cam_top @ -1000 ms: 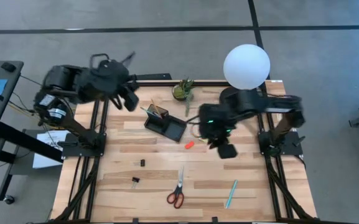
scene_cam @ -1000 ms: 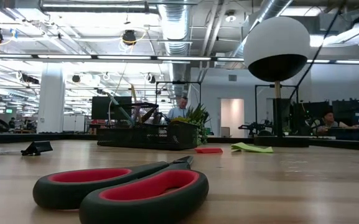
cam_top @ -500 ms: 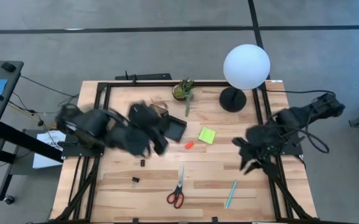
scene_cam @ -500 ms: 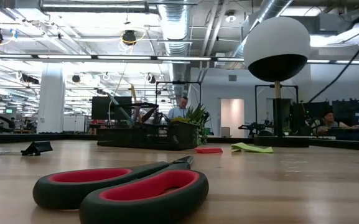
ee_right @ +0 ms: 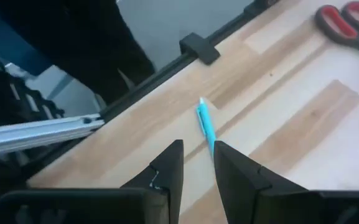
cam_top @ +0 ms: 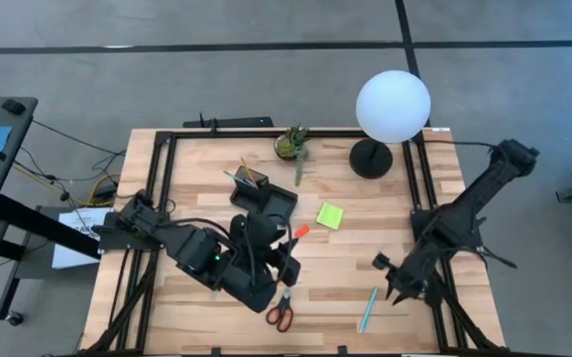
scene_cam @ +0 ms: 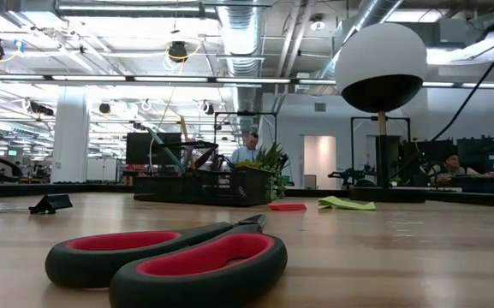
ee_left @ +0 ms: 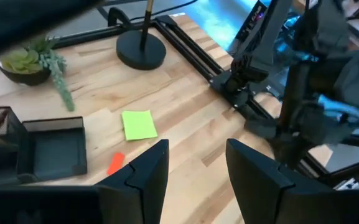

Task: Pick and place office supplies into organizer
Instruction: Put the blue pen into the black desk organizer

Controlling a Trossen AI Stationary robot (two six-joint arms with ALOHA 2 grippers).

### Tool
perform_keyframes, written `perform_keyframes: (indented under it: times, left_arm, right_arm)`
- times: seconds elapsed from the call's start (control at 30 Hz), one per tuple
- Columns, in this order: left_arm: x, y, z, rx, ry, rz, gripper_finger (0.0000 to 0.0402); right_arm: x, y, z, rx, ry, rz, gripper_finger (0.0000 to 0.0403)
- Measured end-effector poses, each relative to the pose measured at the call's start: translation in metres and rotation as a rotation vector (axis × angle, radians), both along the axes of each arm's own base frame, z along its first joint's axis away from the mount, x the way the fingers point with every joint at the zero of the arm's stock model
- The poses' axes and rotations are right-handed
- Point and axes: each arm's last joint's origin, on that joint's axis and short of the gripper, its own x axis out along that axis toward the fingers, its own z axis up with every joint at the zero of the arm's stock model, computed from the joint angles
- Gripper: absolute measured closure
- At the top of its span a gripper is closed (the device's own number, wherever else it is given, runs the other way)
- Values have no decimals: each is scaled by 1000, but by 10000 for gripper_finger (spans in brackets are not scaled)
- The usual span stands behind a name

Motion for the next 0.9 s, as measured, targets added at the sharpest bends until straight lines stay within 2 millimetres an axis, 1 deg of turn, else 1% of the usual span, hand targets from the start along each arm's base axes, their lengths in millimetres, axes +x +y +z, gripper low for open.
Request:
perform_keyframes:
  times: [0.1,0.3,0.43,0.57,0.67,0.8,0.9]
  left_arm:
    - [0,0,0,-13,-13,14,247]
    - [0,0,0,-13,-13,14,247]
    - [0,0,0,-16,-14,16,247]
    - [0,0,0,-18,-15,17,247]
    - [0,0,0,-22,-16,18,247]
    - [0,0,0,-33,-23,26,247]
    - [0,0,0,-34,-23,27,247]
  right_arm:
    - [2,4,-15,24,-49,6,321]
    - [6,6,-46,60,-101,3,321]
    - [5,5,-74,34,-90,12,321]
    - [6,3,-98,1,-84,18,321]
    - [11,3,-106,-13,-112,29,321]
    - [17,2,-112,-6,-125,14,321]
    - [18,2,-117,-21,-110,15,321]
